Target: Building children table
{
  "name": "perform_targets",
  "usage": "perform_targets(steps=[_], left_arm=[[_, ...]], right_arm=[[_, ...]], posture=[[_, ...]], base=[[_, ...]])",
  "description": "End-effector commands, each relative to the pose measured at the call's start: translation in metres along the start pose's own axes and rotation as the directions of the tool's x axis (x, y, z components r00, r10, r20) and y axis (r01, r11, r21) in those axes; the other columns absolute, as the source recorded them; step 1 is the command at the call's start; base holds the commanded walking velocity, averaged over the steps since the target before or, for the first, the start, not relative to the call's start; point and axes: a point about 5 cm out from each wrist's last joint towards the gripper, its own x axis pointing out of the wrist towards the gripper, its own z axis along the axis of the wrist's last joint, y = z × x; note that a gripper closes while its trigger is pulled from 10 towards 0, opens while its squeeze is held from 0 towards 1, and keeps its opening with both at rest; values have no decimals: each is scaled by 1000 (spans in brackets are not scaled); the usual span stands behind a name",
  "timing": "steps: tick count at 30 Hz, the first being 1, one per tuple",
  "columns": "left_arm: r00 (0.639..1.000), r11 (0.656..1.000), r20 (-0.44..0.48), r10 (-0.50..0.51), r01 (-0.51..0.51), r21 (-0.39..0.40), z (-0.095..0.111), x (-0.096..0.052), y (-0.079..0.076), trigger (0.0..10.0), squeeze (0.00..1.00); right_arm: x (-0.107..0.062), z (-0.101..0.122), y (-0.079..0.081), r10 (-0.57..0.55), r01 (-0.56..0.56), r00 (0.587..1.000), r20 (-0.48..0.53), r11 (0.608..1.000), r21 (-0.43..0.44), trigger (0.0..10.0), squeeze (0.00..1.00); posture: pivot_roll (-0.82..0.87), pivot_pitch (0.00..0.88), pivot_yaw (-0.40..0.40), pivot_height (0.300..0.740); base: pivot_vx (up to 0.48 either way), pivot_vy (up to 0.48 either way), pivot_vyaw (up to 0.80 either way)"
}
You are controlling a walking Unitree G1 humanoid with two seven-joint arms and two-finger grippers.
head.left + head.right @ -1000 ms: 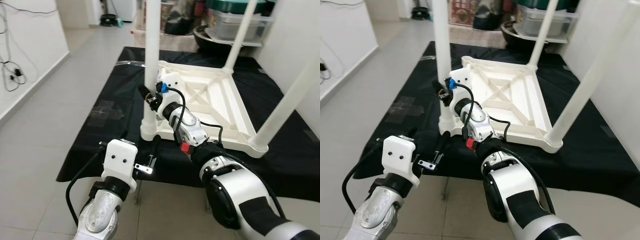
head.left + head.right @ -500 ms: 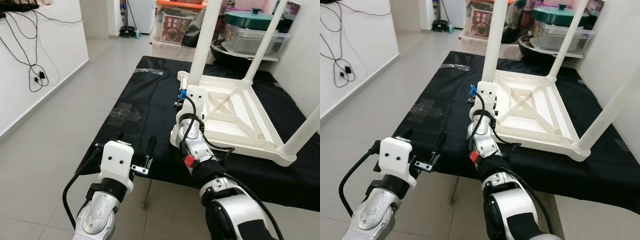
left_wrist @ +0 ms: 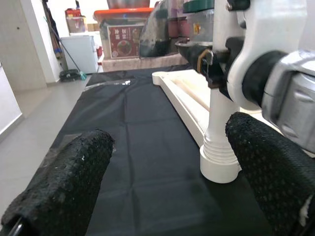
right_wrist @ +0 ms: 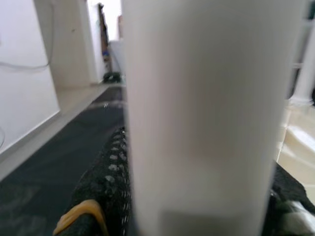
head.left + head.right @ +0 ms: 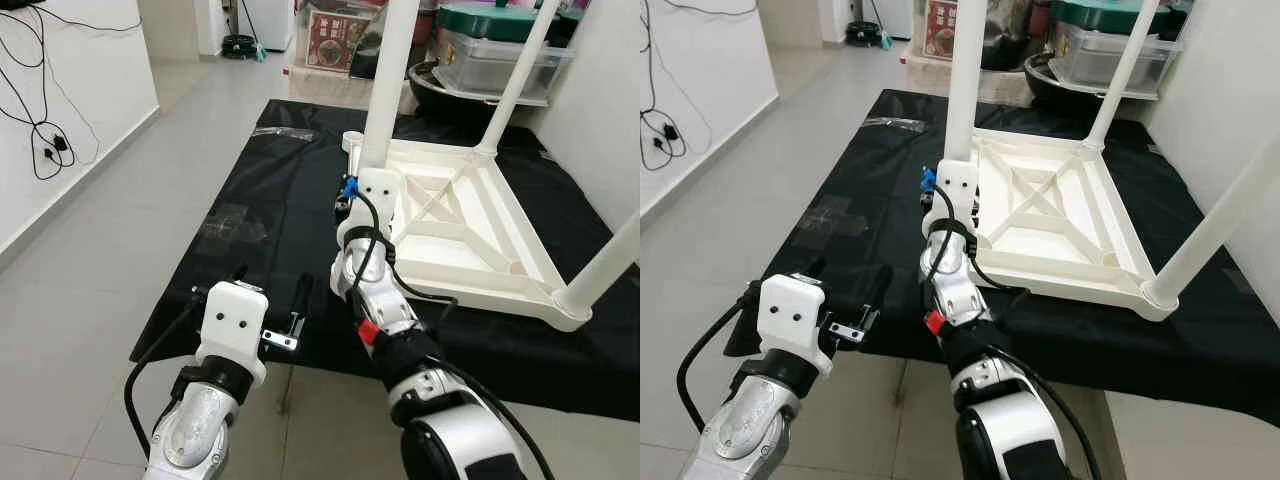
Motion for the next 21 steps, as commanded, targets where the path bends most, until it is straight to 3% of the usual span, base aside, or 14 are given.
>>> perform_targets(steps=[1, 6, 9, 11, 14, 17, 18, 21], left_arm=[[1000, 1000, -25, -4, 4, -3, -4, 0, -2, 10000, 0], [1000, 1000, -24, -4, 3, -3, -4, 0, -2, 10000, 0], [1000, 1000, -22, -2, 2, -5, -4, 1, -2, 10000, 0], [1000, 1000, -22, -3, 3, -6, -4, 1, -2, 10000, 0], [1000, 1000, -22, -5, 5, -6, -4, 1, -3, 10000, 0], [1000, 1000, -20, -7, 7, -5, -4, 2, -3, 10000, 0], [1000, 1000, -20, -7, 7, -5, -4, 2, -3, 10000, 0], [1000, 1000, -20, -4, 3, -7, -4, 2, -2, 10000, 0]], right_arm=[[-1, -1, -8, 21, -21, 999, 25, 999, -27, 10000, 0], [-1, -8, -18, 84, -84, 996, 14, 996, -41, 10000, 0], [1, -9, -32, 191, -191, 981, 46, 982, 5, 10000, 0], [1, -7, -37, 248, -246, 965, 82, 969, -34, 10000, 0], [3, -5, -39, 329, -329, 940, 87, 944, -18, 10000, 0], [8, -5, -36, 517, -518, 855, 33, 853, 56, 10000, 0], [8, -5, -36, 517, -518, 855, 33, 853, 56, 10000, 0], [11, -2, -34, 653, -652, 757, 8, 756, 63, 10000, 0]], posture=[[120, 89, -108, 740], [119, 93, -107, 740], [117, 94, -110, 740], [114, 95, -109, 740], [118, 97, -110, 740], [118, 97, -112, 740], [118, 97, -112, 740], [118, 97, -113, 740]], base=[[0, 0, 0], [0, 0, 0], [0, 0, 0], [0, 0, 0], [0, 0, 0], [0, 0, 0], [0, 0, 0], [0, 0, 0]])
